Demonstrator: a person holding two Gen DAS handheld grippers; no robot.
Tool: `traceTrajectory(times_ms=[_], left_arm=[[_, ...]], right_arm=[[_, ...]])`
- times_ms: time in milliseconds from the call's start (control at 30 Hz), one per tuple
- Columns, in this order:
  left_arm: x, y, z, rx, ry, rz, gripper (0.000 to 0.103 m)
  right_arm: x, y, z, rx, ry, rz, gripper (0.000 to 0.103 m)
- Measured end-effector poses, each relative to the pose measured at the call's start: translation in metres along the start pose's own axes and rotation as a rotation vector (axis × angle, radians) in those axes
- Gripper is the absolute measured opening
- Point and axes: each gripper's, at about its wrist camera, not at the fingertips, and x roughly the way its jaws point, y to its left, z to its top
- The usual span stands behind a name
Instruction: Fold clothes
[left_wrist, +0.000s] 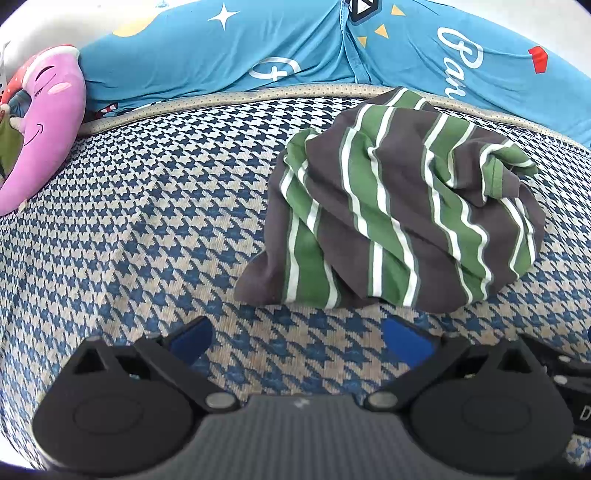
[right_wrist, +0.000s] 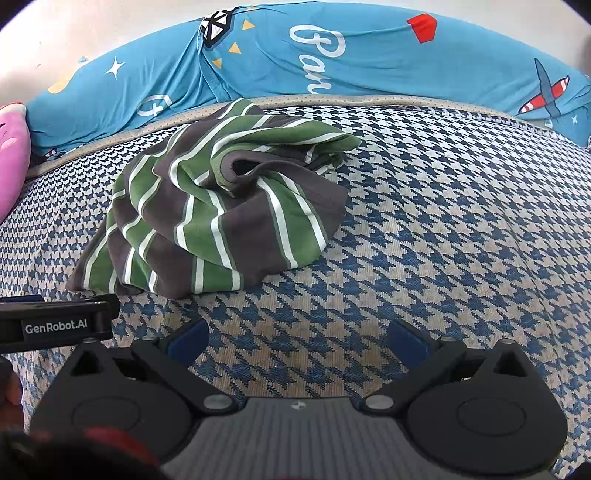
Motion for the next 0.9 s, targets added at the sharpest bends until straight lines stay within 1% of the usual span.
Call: traceTrajectory(times_ms=[267, 400, 900], left_arm=[[-0.0009, 0.0007, -0.0005, 0.008, -0.002, -0.001, 0.103], [-0.0038, 0.0006, -0.0017, 0.012, -0.012, -0.015, 0.103], [-0.0048, 0.0011, -0.0041, 0.038, -0.011, -0.016, 0.103]], right_arm=[[-0.0002, -0.0004, 0.0000, -0.002, -0.001, -0.002, 0.103], [-0.0009, -0.0012, -0.0003, -0.001, -0.001, -0.004, 0.103], [-0.0047, -0.0015, -0.0025, 0.005, -0.002, -0.008, 0.103]])
